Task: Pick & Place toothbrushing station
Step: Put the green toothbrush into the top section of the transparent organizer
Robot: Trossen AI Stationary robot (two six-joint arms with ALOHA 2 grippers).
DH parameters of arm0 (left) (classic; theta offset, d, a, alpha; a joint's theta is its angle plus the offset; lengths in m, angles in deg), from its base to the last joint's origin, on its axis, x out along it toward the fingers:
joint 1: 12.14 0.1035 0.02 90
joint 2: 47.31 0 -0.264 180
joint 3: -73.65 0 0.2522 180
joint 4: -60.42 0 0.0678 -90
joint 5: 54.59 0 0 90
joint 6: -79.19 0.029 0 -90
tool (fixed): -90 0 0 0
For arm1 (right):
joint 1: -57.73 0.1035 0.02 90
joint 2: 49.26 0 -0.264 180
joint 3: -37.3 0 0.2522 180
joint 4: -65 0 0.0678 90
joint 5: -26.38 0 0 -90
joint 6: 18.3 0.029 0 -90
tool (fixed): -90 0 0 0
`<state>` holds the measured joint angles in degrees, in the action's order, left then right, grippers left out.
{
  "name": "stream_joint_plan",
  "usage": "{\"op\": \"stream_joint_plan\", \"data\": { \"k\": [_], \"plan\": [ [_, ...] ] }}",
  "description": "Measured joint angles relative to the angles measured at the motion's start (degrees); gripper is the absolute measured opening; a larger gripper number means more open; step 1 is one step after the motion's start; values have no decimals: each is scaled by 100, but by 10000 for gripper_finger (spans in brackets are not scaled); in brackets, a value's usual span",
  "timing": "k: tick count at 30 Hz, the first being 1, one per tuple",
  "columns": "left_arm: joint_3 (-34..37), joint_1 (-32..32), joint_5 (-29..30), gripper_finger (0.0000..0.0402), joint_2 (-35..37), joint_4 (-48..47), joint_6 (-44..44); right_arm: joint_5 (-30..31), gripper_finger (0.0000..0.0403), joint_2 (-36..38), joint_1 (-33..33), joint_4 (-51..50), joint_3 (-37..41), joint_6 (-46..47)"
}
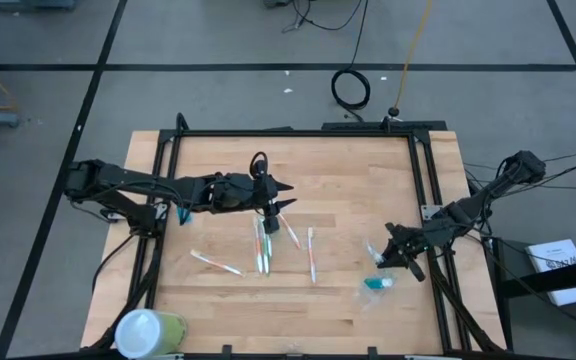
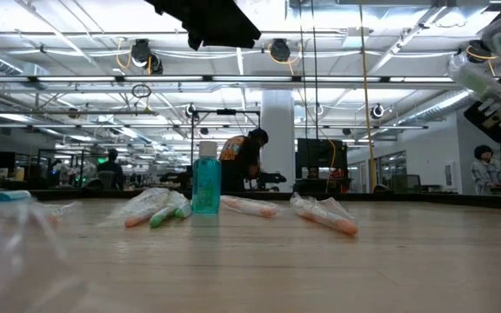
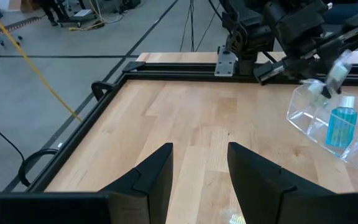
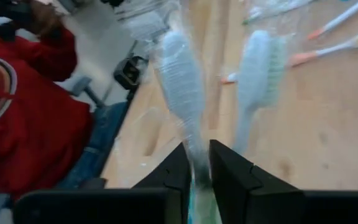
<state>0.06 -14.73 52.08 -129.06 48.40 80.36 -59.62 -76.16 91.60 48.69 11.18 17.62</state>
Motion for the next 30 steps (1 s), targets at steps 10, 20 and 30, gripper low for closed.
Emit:
{"op": "stream_joint_plan", "data": {
  "k": [10, 20, 30],
  "plan": [
    [0, 0, -8, 157, 0, 117, 0, -131, 122, 2, 0, 173, 50, 66],
    [0, -15, -12, 157, 0, 112, -26, -98, 156, 290, 0, 134, 50, -128],
    [0, -22, -17, 157, 0, 105, -92, -9, 150, 671, -2, -396, -120, -344]
  ]
}}
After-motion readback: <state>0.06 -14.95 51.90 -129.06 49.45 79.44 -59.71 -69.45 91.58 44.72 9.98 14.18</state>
